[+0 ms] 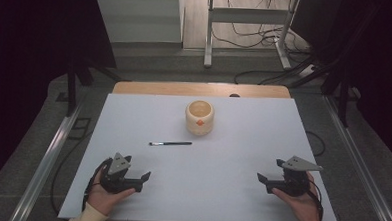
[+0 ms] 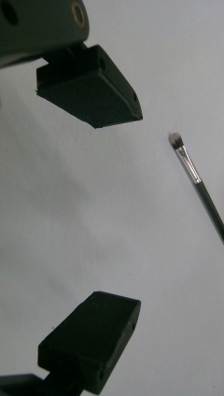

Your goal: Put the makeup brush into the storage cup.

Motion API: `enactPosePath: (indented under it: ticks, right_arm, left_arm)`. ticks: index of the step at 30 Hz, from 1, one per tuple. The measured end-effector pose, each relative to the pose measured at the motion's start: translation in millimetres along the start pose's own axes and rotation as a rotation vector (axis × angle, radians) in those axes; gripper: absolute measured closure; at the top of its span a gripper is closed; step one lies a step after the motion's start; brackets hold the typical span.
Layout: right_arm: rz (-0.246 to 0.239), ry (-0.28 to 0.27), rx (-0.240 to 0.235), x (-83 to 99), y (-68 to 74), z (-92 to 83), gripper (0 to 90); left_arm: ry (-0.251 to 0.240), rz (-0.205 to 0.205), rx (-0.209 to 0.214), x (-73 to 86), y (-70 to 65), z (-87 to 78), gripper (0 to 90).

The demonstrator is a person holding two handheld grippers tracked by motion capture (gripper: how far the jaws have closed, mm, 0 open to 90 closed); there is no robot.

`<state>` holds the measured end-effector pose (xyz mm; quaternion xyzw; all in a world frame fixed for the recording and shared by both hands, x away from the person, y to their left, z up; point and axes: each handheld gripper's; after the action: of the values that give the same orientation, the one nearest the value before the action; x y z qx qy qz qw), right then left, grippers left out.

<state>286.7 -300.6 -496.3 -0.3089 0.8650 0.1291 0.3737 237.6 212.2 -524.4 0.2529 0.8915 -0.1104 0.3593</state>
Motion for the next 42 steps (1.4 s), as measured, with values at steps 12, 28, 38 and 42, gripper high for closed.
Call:
enactPosePath:
  ticks: [12,28,38,42]
  right_arm:
    - [-0.003,-0.008,0.001,-1.6,1.5,-1.3,11.6]
    - [-0.005,-0.007,0.0,-1.6,1.7,-1.1,11.9]
    - [-0.002,-0.008,0.0,-1.9,1.7,-1.6,12.0]
    - [-0.003,-0.009,-0.003,-1.9,1.6,-1.5,12.1]
  left_arm:
    - [0.002,0.003,0.002,1.7,0.5,-0.5,11.3]
    - [0.003,0.027,0.007,0.8,-2.4,-1.9,11.8]
    - [0.034,0.063,0.023,-1.2,-2.9,-2.1,12.8]
    - [0.037,0.07,0.018,-1.4,-2.3,-2.8,13.2]
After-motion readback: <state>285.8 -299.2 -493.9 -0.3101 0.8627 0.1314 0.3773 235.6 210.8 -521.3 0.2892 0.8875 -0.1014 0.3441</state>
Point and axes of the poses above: each handheld gripper's, and its own axes: z roughly forward along the jaws, x roughly out of its underside, y roughly to its left, and after that the axes turned 7 degrees about y, right-handed
